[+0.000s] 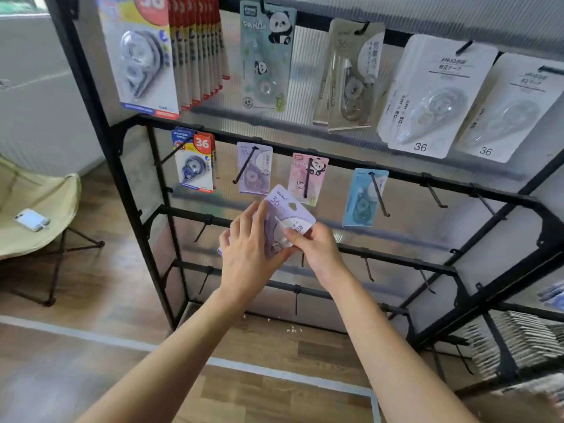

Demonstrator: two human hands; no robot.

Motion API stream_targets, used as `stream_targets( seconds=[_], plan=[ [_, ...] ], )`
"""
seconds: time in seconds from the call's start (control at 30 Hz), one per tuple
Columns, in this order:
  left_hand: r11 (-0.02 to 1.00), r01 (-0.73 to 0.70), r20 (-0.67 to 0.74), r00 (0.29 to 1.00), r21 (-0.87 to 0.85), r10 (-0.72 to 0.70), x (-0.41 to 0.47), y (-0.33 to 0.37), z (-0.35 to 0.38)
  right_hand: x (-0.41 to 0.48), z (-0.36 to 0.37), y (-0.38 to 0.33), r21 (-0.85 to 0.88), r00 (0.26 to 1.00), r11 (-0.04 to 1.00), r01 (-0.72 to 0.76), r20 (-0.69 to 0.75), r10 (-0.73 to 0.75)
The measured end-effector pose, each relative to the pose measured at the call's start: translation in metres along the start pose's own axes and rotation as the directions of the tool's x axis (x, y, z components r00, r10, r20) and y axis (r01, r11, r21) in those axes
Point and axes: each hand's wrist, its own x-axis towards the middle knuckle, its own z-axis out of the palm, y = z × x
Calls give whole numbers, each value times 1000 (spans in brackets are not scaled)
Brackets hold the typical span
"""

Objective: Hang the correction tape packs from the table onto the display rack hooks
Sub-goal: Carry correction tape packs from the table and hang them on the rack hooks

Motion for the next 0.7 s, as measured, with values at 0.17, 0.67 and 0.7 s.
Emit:
stream_targets(
  seconds=[0.17,0.67,0.7],
  plan=[
    [979,-183,23,982,-88,186,16,-47,-25,10,35,-7,41,983,999,29,-182,-22],
    [957,-269,276,933,109,231,71,-171,-71,54,114,-1,-199,913,979,-40,-406,-45],
    [955,-273,283,931,115,232,73,-173,-72,56,116,-1,-195,910,980,-44,-412,-41]
  ],
)
